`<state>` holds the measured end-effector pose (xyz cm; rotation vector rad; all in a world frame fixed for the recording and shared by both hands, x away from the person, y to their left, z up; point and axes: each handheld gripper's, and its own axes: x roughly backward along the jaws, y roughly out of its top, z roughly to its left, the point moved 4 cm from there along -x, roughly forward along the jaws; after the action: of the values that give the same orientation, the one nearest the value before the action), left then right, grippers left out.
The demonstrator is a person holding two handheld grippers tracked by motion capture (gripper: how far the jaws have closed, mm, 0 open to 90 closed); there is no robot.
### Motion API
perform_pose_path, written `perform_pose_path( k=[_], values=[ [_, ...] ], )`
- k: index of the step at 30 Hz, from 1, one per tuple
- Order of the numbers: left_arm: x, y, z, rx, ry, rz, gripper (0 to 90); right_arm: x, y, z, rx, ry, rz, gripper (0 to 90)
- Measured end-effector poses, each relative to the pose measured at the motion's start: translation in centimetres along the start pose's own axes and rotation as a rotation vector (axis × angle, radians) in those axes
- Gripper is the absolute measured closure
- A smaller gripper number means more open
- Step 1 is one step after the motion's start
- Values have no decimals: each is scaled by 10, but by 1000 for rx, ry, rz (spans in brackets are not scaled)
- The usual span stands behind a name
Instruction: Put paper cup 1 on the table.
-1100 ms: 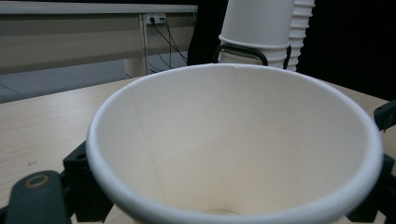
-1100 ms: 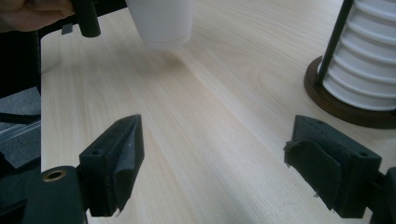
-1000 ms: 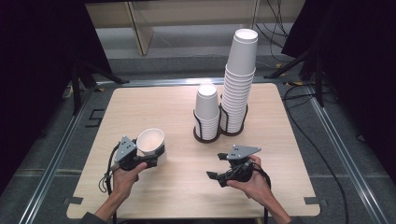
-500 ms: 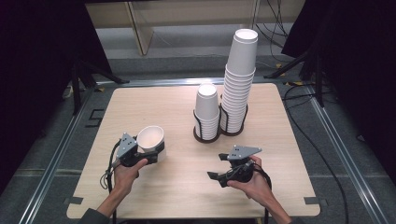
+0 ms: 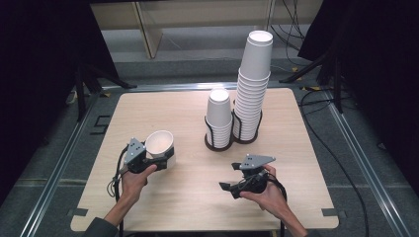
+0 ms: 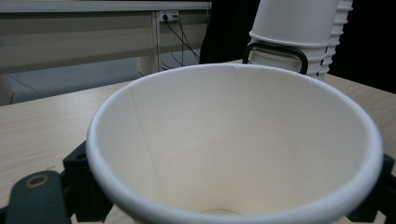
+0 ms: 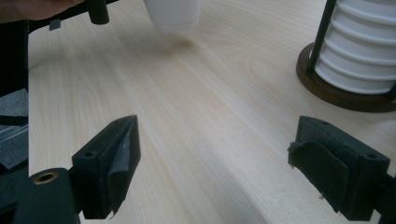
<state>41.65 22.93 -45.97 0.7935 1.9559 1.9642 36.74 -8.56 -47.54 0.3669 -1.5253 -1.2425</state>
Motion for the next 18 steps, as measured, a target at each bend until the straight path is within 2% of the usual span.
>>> perform_pose_path(
  k=[2, 7, 12, 18],
  values=[
    [0, 0, 2, -5, 8, 14, 124, 0, 0, 0, 0, -1, 1, 162],
    [-7, 1, 9, 1, 21, 4, 124, 1, 0, -1, -1, -2, -2, 162],
    [-12, 1, 17, -1, 44, 16, 124, 1, 0, -1, -3, 0, -4, 162],
    [-23, 3, 29, 5, 71, 2, 124, 1, 0, 0, -16, 7, -4, 161]
  ],
)
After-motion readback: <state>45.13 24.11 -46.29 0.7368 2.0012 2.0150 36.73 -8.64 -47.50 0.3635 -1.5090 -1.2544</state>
